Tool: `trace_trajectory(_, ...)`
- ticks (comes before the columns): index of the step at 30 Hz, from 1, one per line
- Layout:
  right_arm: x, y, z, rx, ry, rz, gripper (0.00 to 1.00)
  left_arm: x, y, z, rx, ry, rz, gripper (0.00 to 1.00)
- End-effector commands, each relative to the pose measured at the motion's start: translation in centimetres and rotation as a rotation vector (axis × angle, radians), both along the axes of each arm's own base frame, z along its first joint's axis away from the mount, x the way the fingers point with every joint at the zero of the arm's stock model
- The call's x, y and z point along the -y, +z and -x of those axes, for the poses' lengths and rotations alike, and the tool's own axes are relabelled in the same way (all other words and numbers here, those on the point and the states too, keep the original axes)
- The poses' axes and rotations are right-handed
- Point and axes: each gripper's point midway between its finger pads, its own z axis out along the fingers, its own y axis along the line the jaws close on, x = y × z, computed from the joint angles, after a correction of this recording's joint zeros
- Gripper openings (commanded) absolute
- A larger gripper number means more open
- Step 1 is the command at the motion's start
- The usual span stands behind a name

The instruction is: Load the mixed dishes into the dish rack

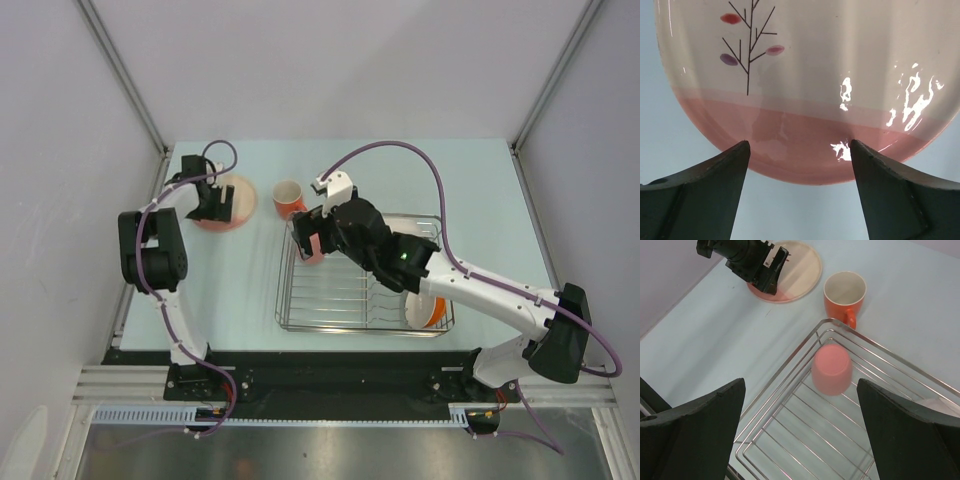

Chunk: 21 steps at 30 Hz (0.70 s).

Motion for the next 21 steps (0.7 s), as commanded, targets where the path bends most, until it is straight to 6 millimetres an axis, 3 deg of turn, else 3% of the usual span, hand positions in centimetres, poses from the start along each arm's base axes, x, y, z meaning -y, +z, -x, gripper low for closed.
trace_trajectory(1,0.0,2.4,-0.6,0.02,-0.025,-0.071,1.0,-0.5,-1.0,2.1,-0.068,-0.021,-0.077,0.85)
trace_trajectory(8,0.4,2.8,-0.7,0.02,-0.029,-0.083,1.0,-0.5,-1.8,5.6,-0.13,-0.1,-0.16,0.79)
trace_trajectory(21,1.0,3.0,-0.8,0.014,-0.036,-0.086,1.0,1.4,-3.5,12.6,-0.236,-0.205,-0.111,0.7)
